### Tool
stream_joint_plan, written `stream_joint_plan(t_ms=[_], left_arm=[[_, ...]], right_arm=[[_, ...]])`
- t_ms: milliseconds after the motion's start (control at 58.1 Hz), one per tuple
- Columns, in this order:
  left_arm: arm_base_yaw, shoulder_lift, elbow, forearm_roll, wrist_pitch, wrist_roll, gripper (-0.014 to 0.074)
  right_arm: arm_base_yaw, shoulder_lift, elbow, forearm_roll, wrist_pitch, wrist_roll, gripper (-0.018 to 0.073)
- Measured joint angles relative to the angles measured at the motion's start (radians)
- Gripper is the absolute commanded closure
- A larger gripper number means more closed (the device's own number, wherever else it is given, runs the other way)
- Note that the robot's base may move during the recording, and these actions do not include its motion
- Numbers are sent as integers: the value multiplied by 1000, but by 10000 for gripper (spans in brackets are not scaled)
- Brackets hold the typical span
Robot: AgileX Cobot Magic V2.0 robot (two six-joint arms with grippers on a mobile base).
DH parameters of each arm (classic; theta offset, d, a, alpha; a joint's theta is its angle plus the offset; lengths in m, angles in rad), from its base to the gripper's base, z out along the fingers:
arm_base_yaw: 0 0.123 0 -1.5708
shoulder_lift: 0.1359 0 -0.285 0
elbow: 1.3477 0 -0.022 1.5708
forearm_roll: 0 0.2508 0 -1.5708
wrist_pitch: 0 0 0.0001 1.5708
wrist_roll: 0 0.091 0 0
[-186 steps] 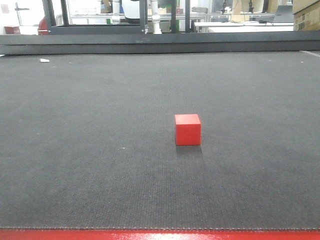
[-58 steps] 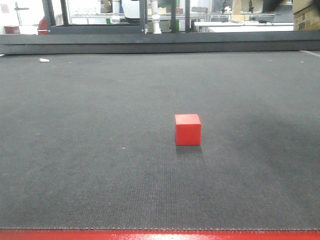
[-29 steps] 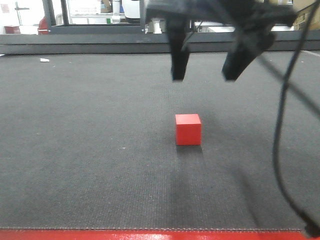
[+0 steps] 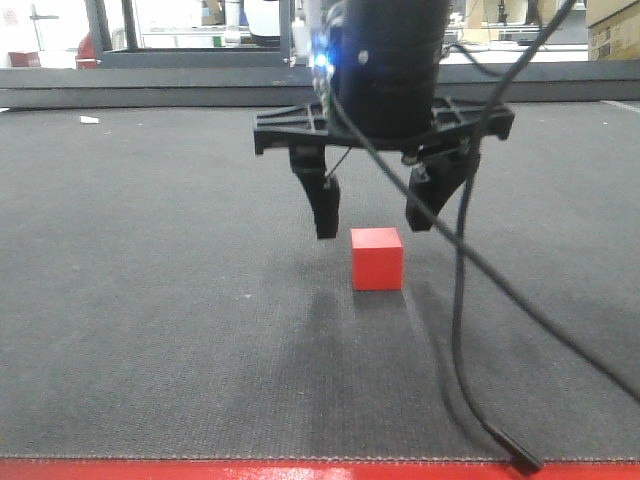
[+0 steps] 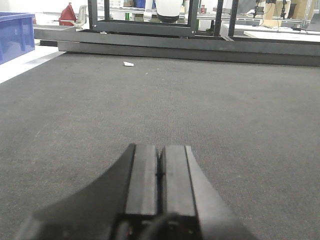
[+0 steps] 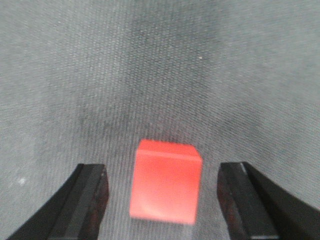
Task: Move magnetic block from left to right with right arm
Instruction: 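Lower the open right gripper over the red cube, then close the right gripper on the red cube and lift it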
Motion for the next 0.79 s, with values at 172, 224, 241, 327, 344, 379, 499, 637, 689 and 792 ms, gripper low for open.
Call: stream_joint_plan(t_ms=[172, 224, 241, 327, 344, 379, 499, 637, 689, 792], left_arm=[[0, 0, 0, 0, 0, 0, 722], [0, 0, 0, 0, 0, 0, 722], [0, 0, 0, 0, 0, 0, 722], [0, 0, 0, 0, 0, 0, 722], [0, 0, 0, 0, 0, 0, 722], [0, 0, 0, 0, 0, 0, 722], [0, 0, 0, 0, 0, 0, 722], [0, 0, 0, 0, 0, 0, 722], [0, 0, 0, 0, 0, 0, 722], [0, 0, 0, 0, 0, 0, 722]], right_arm=[[-16, 37, 0, 15, -2, 0, -1], [-22, 43, 0, 19, -2, 0, 1], [-22, 45, 0, 19, -2, 0, 4], [-26, 54, -1, 23, -2, 0, 62], [-28, 55, -1, 25, -2, 0, 79], [-28, 58, -1, 25, -2, 0, 130], [-30, 60, -1, 27, -4, 0, 300], [-42, 60, -9, 33, -2, -16, 365], [-50, 58, -15, 34, -2, -38, 366], [-78, 33, -15, 35, 2, -88, 366]])
